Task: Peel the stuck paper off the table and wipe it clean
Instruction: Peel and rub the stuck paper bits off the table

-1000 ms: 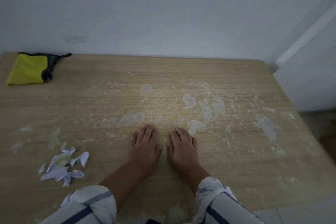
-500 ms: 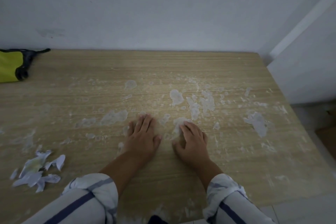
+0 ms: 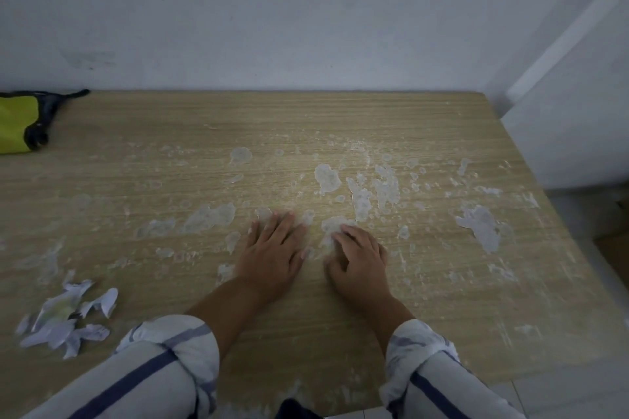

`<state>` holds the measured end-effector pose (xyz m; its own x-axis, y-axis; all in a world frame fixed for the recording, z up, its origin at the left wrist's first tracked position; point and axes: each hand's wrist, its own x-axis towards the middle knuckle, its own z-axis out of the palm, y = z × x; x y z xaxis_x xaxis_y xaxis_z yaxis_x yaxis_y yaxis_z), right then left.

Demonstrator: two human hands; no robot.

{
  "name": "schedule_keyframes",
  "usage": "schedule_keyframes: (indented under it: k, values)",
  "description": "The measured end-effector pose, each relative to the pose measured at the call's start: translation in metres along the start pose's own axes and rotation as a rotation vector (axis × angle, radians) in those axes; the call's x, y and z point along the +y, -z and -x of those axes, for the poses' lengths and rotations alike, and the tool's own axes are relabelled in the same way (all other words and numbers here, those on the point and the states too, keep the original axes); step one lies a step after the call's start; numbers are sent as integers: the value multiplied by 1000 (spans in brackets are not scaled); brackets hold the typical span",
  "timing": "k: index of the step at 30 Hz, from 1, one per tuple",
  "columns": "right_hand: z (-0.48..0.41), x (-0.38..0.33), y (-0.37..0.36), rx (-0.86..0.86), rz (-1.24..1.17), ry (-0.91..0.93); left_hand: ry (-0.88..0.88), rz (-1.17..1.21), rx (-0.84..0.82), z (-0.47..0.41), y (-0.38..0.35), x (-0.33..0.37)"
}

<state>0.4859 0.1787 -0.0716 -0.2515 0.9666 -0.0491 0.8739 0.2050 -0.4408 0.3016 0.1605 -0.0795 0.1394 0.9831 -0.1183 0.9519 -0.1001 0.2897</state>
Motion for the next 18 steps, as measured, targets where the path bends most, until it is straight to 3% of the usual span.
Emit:
schedule_keyframes:
  k: [18]
  values:
    - [-5,1,-5,47,-40,-43,-58,126,61,-1,-4,25]
